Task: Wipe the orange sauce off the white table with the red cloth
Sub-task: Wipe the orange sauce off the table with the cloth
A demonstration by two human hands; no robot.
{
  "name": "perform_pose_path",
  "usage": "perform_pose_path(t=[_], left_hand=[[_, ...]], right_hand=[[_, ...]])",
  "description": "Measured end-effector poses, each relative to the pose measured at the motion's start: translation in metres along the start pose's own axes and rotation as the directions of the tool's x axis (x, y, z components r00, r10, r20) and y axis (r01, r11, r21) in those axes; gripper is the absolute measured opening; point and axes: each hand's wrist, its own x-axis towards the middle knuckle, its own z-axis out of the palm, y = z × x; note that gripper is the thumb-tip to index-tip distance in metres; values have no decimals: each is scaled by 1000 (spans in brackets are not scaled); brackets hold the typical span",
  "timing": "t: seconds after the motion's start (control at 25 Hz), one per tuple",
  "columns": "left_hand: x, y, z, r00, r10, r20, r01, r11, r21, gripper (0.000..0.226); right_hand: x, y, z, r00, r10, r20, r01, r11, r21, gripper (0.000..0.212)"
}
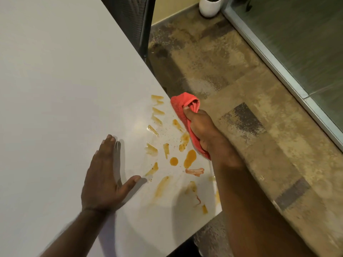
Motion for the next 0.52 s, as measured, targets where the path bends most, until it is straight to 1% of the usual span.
perform_pose_path(t=[0.04,0.12,0.24,0.28,0.36,0.4,0.44,0.48,0.52], left_hand=[[0,0,0,1000,3,-2,-3,1000,2,104],[1,1,1,1000,6,1,-6,1000,8,105],[1,2,0,1000,-1,5,0,1000,8,107],[1,2,0,1000,0,3,0,1000,4,107],[0,2,0,1000,-6,-1,6,1000,-6,108],[0,2,0,1000,-13,-4,13,1000,-11,108],[0,1,1,1000,-19,-5,19,1000,-18,109],[0,0,1,1000,-23,-8,23,999,-25,109],[0,-2,2,1000,-25,-12,25,999,-28,110]], right_hand=[[5,-5,6,1000,-15,-3,15,1000,-14,40],[14,-13,17,998,-65,-7,64,997,-39,42],[21,-20,25,994,-111,-22,109,990,-89,28],[20,-21,24,992,-117,-43,113,990,-82,22],[19,-18,15,991,-91,-96,93,996,14,19],[17,-17,10,992,-65,-111,73,995,73,20],[13,-15,6,992,-52,-119,64,993,98,27],[8,-12,4,990,-79,-118,86,994,60,31],[4,-8,2,985,-135,-111,134,991,-14,31]])
